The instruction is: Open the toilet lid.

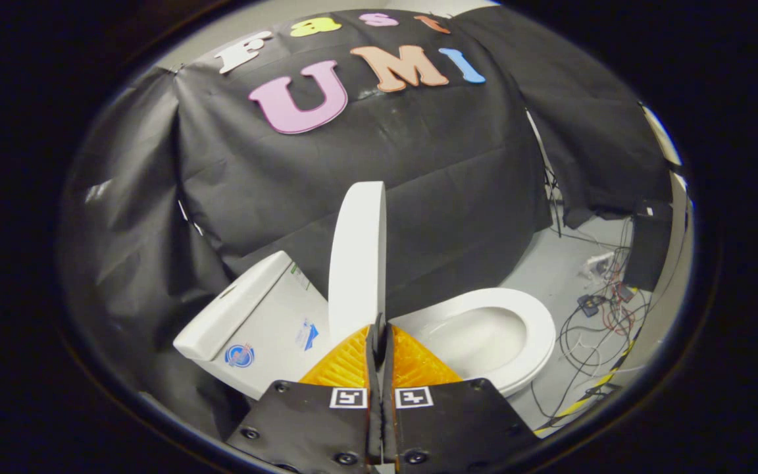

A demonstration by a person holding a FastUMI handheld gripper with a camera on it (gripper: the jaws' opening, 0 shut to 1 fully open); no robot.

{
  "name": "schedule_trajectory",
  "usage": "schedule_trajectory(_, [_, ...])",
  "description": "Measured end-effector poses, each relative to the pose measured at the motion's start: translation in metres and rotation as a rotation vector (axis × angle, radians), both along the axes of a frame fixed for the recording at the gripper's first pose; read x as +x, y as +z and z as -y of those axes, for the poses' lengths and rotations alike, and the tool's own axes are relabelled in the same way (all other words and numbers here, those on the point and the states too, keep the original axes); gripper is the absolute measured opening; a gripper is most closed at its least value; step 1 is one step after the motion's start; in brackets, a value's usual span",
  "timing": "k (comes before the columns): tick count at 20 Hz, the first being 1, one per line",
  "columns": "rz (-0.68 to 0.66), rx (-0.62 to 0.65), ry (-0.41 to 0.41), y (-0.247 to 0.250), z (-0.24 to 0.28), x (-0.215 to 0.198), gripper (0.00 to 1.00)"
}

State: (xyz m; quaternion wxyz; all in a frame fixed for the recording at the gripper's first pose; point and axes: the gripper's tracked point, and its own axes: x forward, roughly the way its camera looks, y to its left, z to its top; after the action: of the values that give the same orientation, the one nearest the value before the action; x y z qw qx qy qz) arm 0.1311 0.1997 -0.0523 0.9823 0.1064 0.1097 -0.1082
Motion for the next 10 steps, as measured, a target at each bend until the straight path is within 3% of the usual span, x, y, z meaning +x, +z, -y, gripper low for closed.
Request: schedule_trajectory(10, [0.019,-0.187,0.012,0.009,-0.016,0.005,0.01])
